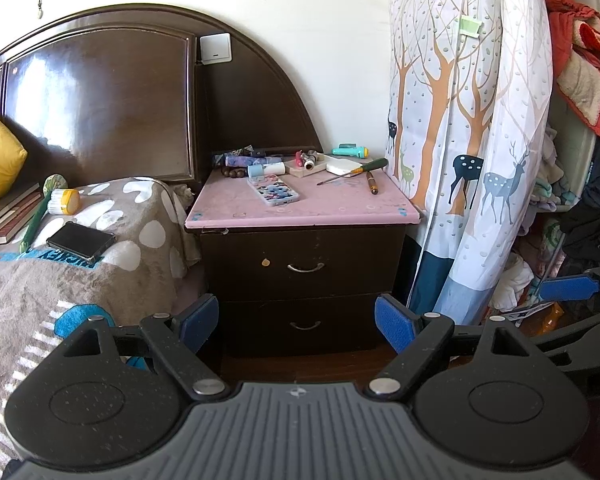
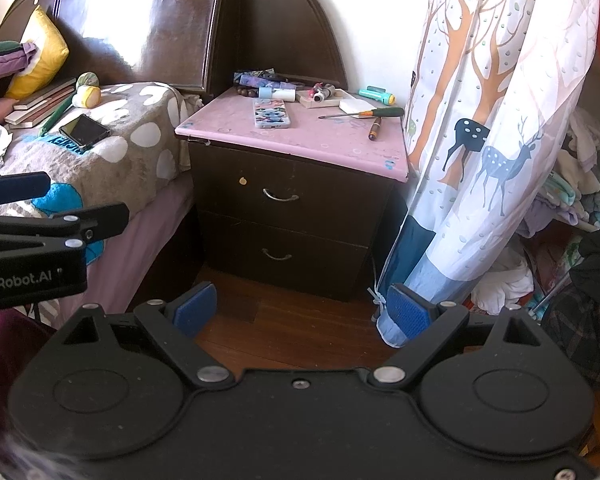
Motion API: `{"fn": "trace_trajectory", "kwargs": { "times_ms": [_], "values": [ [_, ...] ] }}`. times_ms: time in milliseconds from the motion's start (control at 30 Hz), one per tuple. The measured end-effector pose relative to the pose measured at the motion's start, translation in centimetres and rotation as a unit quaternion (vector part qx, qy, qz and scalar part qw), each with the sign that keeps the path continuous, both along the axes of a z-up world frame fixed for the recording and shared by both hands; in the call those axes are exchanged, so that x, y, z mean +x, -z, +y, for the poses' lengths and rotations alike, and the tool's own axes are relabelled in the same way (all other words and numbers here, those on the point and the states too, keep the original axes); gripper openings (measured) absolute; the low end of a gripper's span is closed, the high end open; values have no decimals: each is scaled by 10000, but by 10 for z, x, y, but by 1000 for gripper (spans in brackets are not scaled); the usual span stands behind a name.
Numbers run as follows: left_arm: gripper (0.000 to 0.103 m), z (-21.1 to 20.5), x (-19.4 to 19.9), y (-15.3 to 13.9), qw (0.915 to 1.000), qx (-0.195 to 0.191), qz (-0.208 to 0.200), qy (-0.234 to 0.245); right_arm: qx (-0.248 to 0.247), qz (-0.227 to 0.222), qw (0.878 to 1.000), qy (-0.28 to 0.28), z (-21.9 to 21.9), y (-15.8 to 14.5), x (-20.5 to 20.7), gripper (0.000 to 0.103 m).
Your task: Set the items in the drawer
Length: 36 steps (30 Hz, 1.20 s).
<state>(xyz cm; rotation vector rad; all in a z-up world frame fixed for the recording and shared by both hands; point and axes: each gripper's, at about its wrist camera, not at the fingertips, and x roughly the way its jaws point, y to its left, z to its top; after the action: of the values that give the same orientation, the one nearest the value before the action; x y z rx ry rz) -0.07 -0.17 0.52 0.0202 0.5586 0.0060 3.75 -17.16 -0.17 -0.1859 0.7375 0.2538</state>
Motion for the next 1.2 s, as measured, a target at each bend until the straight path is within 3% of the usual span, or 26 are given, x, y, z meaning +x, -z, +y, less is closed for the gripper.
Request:
{"fn": "trace_trajectory", "kwargs": {
  "times_ms": [667,867,1200],
  "values": [
    [86,3,3,1,9999,-93,22,32,26,100,9998,-194,2,5,0,93],
    [86,2,7,4,9999,-88,62,55,-11,-96,9994,-332,1,6,-3,93],
    [86,6,24,11,9999,-97,136,23,204,-83,9995,-244,-7,16,16,93]
  ]
}}
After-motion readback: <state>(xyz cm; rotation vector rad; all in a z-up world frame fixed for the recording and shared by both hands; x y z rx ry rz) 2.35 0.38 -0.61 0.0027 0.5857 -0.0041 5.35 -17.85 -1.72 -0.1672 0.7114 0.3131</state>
